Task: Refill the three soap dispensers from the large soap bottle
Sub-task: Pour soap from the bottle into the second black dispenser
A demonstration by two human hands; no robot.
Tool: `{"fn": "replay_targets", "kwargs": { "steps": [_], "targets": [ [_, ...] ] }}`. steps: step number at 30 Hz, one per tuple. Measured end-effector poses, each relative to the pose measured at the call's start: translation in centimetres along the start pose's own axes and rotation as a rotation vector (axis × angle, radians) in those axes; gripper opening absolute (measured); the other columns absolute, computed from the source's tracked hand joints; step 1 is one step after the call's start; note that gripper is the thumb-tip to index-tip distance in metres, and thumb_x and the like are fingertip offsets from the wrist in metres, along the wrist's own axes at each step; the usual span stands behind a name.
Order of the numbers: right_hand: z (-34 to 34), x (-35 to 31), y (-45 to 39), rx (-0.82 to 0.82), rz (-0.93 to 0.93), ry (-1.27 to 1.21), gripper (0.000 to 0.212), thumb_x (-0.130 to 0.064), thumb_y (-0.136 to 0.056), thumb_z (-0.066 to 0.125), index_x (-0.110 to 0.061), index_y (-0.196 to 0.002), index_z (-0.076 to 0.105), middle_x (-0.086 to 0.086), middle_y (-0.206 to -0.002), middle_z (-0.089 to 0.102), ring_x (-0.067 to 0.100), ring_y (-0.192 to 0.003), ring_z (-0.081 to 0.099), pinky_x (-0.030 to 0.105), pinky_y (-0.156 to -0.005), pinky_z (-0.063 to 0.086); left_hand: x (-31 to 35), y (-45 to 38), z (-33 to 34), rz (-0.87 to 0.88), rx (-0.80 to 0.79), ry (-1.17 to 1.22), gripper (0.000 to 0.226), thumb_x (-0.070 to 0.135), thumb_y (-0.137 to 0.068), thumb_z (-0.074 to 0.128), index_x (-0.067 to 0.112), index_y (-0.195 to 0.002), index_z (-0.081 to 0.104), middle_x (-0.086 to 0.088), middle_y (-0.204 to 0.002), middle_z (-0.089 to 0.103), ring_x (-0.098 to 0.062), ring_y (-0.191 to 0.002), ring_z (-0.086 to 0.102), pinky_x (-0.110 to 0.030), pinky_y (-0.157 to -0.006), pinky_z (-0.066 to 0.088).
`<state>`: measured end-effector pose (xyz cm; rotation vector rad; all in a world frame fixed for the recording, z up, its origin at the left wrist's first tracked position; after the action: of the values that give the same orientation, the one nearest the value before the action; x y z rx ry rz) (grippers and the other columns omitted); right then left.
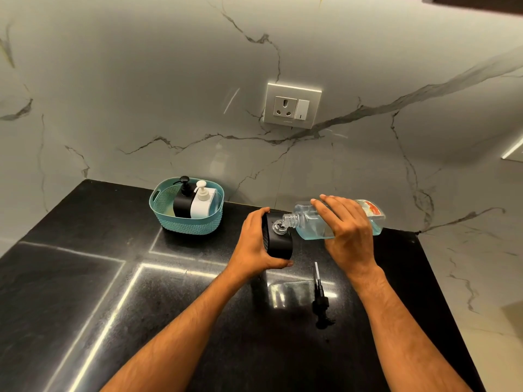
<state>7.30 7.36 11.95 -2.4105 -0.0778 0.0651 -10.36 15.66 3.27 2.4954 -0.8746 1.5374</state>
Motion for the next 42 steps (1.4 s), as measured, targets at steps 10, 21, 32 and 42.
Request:
{"fn": "replay_targets", "kwargs": {
  "steps": [10,21,32,42],
  "targets": [
    [0.01,0.18,0.04,-0.016,0.0,0.013,0.065,-0.008,-0.071,0.084,-0.01,-0.134,0.067,0.016,-0.131,0.068,0.034,-0.119,0.065,0.052,-0.1,0.053,0.12,-0.03,0.12,0.005,-0.009,-0.016,0.131,0.046,-0.047,0.102,0.017,-0.154,0.032,0.004,-0.147,0.04,-0.015,-0.136,0.043,-0.042,-0.117,0.044],
    [0.07,0.33,0.04,-0.024,0.002,0.02,0.064,-0.01,-0.073,0.084,-0.011,-0.135,0.066,0.015,-0.131,0.068,0.033,-0.12,0.065,0.051,-0.1,0.053,0.07,-0.08,0.21,0.003,-0.011,-0.016,0.131,0.048,-0.047,0.101,0.018,-0.154,0.032,0.005,-0.147,0.04,-0.016,-0.138,0.043,-0.045,-0.116,0.045],
    [0.11,0.34,-0.05,-0.032,-0.001,0.022,0.06,-0.012,-0.076,0.077,-0.011,-0.135,0.066,0.015,-0.131,0.068,0.034,-0.12,0.065,0.051,-0.1,0.052,0.09,-0.15,0.28,0.0,-0.016,-0.019,0.132,0.052,-0.046,0.098,0.018,-0.155,0.032,0.004,-0.147,0.04,-0.017,-0.138,0.044,-0.045,-0.116,0.045],
    [0.26,0.4,0.04,-0.051,-0.002,0.033,0.062,-0.012,-0.075,0.08,-0.011,-0.135,0.066,0.016,-0.131,0.068,0.034,-0.12,0.064,0.051,-0.101,0.052,0.08,-0.01,0.31,-0.004,-0.012,-0.02,0.132,0.045,-0.047,0.102,0.017,-0.155,0.032,0.004,-0.147,0.04,-0.017,-0.138,0.043,-0.045,-0.116,0.045]
  ]
}}
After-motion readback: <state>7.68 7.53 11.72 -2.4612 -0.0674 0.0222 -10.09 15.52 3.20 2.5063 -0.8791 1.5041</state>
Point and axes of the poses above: each hand's wrist, its own y-axis away from the middle knuckle, its own z-axis out of the palm, x = y × z, the point moved 9 cm from there along -y, towards the middle knuckle
